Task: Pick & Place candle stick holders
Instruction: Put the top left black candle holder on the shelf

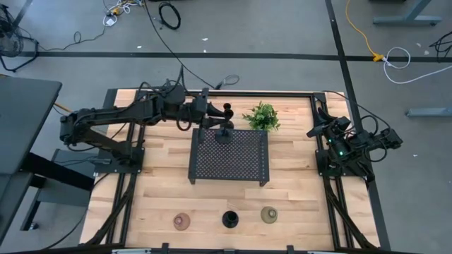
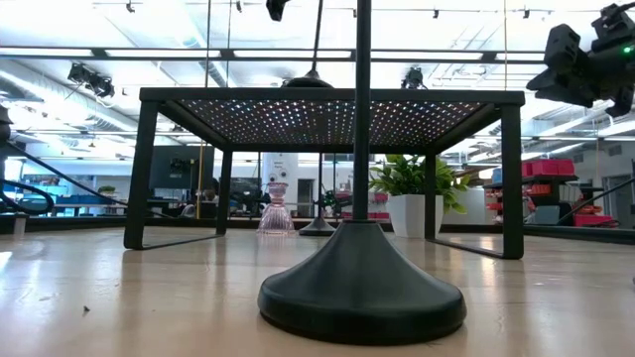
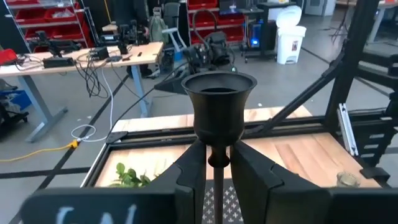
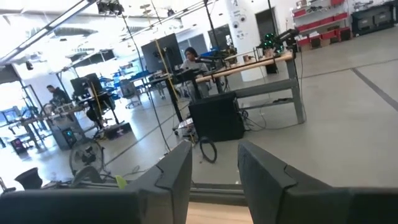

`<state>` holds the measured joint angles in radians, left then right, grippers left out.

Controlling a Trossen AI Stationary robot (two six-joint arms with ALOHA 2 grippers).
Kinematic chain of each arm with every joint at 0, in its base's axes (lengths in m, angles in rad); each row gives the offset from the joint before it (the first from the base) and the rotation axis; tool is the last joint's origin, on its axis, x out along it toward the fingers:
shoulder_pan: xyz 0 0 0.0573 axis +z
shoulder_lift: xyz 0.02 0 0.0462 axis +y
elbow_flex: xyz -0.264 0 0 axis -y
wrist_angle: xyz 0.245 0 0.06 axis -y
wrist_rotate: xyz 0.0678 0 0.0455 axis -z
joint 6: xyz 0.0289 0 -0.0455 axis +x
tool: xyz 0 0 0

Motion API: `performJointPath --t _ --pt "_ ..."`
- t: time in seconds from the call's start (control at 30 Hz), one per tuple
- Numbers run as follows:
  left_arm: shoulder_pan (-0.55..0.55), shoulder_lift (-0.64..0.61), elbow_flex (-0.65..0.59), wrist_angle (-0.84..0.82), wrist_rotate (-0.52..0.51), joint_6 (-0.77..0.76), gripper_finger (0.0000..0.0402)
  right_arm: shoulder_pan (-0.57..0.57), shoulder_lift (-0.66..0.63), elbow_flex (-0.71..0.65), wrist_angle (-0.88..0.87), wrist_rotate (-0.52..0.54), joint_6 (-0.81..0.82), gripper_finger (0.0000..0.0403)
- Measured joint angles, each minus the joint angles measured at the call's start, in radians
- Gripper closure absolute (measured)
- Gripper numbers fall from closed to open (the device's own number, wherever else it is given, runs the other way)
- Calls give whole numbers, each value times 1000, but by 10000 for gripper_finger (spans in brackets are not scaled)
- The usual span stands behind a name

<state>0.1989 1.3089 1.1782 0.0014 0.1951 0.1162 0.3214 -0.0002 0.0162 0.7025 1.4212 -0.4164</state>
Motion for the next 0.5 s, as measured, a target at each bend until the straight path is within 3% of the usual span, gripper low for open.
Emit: performJointPath --t 0.5 --pt "1 103 0 -1 -9 0 328 0 0 0 0 2 16 273"
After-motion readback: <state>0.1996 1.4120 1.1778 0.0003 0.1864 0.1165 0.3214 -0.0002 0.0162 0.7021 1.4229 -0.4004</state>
